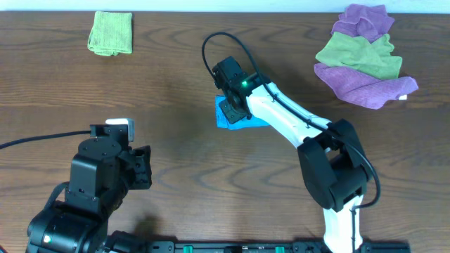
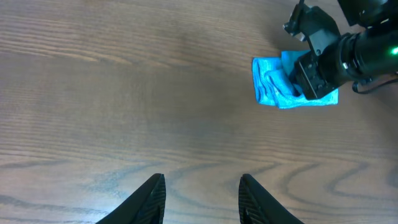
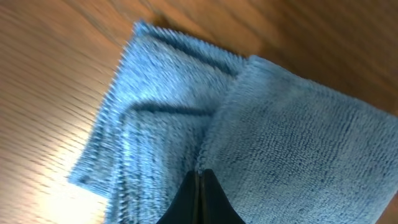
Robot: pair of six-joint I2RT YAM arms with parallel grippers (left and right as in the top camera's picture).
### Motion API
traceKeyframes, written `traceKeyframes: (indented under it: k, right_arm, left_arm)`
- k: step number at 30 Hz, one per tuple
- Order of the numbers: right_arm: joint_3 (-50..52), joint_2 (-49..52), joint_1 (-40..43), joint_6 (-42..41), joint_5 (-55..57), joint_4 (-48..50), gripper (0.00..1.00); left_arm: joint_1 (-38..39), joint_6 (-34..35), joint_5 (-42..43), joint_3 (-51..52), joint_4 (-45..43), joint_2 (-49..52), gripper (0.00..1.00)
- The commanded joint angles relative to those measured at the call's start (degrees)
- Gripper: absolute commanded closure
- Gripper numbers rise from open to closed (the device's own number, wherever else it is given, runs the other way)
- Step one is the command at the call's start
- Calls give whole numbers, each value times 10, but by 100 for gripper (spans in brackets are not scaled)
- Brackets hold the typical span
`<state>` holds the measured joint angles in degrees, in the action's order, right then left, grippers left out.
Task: Fold the cloth
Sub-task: 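Press the folded blue cloth flat with the right gripper, then grasp the folded blue cloth's left edge with the left gripper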
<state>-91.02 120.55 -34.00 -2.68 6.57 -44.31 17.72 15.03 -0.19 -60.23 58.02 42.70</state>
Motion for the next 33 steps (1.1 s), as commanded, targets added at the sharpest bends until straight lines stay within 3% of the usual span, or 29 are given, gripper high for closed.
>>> traceKeyframes:
  k: [1,14,16,17,21,33]
  right_arm:
    - [-32,7,-11,-5,-25,2,99]
    - [-55,7,-31,-5,-47,-1,99]
    - [-55,9,-31,-5,-47,-2,82]
    - [-55,10,-31,-5,-47,-2,65]
    - [-55,10,-31,-5,-47,-1,47]
    - [-82,-9,-21,-5,-40,-38,38]
  left_arm:
    - [-2,3,2,1,-4,0,60]
    - [-2,3,2,1,-13,0,60]
    - [-2,3,3,1,-13,0,59]
    - [-2,3,2,1,-13,0,59]
    - [-2,3,2,1,-13,0,59]
    - [-2,4,2,5,-19,0,56]
